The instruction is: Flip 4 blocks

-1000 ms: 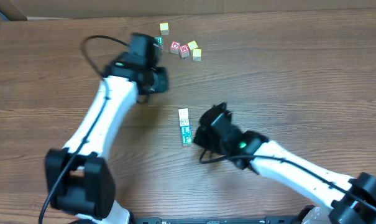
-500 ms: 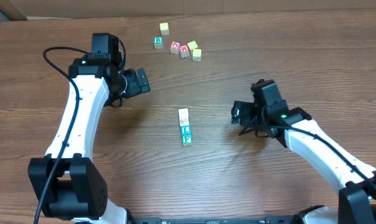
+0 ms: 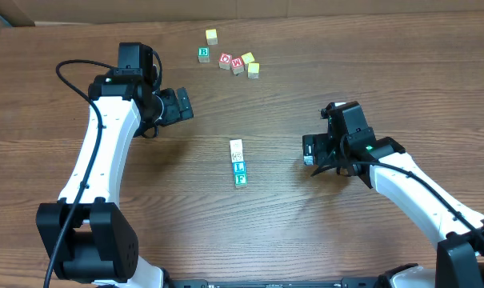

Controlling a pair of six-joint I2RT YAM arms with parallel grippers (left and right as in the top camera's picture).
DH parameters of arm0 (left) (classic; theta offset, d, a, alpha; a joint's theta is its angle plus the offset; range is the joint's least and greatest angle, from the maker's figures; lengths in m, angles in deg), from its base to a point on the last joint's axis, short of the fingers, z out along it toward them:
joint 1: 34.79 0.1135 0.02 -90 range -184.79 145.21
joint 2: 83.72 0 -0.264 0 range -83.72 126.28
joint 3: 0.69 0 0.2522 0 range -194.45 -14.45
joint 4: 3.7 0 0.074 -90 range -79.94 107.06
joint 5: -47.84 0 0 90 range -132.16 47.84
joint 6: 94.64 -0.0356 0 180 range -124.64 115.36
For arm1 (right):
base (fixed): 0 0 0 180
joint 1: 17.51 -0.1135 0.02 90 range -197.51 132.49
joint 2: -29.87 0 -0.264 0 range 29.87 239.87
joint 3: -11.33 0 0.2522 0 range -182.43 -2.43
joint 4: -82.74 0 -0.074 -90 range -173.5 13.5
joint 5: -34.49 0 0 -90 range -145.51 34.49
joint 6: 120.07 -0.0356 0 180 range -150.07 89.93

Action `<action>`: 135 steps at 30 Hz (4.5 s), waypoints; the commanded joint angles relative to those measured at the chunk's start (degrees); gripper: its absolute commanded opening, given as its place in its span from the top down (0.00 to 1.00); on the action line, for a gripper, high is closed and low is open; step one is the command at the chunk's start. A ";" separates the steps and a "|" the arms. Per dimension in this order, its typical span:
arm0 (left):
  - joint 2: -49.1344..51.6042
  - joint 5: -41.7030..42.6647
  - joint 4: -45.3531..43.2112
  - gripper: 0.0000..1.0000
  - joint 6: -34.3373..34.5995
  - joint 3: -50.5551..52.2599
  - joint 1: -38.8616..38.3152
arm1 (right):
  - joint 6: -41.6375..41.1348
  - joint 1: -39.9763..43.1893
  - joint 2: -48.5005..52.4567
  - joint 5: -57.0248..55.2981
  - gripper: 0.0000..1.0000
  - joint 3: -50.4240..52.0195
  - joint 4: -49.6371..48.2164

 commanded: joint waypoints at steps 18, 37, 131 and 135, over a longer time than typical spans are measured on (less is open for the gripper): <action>0.11 0.15 -0.28 0.00 -1.09 0.00 -0.44 | 0.90 0.37 -0.90 0.48 0.00 -0.28 -0.44; 0.11 0.15 -0.26 0.00 -1.09 0.00 -0.44 | 0.90 0.37 -0.90 0.48 0.00 -0.28 -0.44; 0.11 0.15 -0.28 0.00 -1.11 0.00 -0.44 | 1.55 14.25 -71.65 2.99 0.00 2.25 12.33; 0.11 0.15 -0.26 0.00 -1.09 0.00 -0.44 | 1.53 14.86 -73.00 4.09 0.00 5.40 10.95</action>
